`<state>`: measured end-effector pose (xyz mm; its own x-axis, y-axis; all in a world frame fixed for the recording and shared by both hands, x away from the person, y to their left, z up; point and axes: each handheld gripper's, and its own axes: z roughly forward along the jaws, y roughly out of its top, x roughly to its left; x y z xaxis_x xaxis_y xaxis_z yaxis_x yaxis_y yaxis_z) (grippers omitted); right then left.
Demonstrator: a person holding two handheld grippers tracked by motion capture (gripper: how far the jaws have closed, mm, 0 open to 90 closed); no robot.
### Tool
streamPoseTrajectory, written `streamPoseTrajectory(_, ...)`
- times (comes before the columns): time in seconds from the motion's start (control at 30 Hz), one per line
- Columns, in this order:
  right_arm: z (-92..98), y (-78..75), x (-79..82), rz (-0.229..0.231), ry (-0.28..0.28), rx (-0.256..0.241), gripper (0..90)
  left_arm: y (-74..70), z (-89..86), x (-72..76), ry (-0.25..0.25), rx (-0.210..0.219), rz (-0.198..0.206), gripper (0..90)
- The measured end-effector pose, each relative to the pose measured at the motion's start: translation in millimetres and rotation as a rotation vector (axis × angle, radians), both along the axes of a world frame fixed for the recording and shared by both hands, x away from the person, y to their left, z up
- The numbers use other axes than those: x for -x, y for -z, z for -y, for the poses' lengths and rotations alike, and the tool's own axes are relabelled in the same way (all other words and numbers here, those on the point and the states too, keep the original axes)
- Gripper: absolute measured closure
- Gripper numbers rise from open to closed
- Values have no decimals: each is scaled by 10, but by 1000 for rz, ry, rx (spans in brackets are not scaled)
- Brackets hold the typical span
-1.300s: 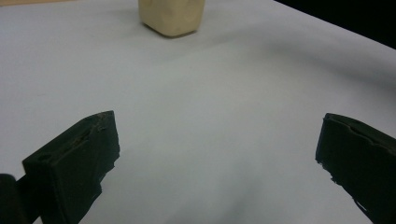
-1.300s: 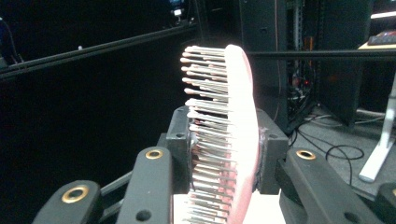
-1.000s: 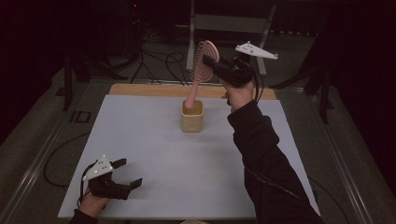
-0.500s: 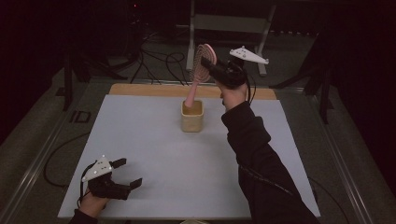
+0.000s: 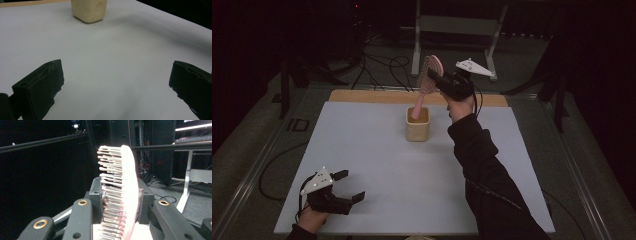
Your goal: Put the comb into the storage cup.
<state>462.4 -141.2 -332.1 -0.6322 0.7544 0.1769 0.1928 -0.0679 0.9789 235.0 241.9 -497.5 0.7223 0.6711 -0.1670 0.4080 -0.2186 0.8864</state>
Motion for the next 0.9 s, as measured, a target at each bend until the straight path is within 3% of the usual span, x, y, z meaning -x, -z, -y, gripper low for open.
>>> streamPoseTrajectory(0.57, -68, 333, -56, -53, -11, 16, 660, -4, 6, 5, 6, -1, 2, 3)
streamPoseTrajectory(0.9, -53, 509, -81, -80, -7, -2, 660, -2, 6, 4, 7, 1, 2, 3)
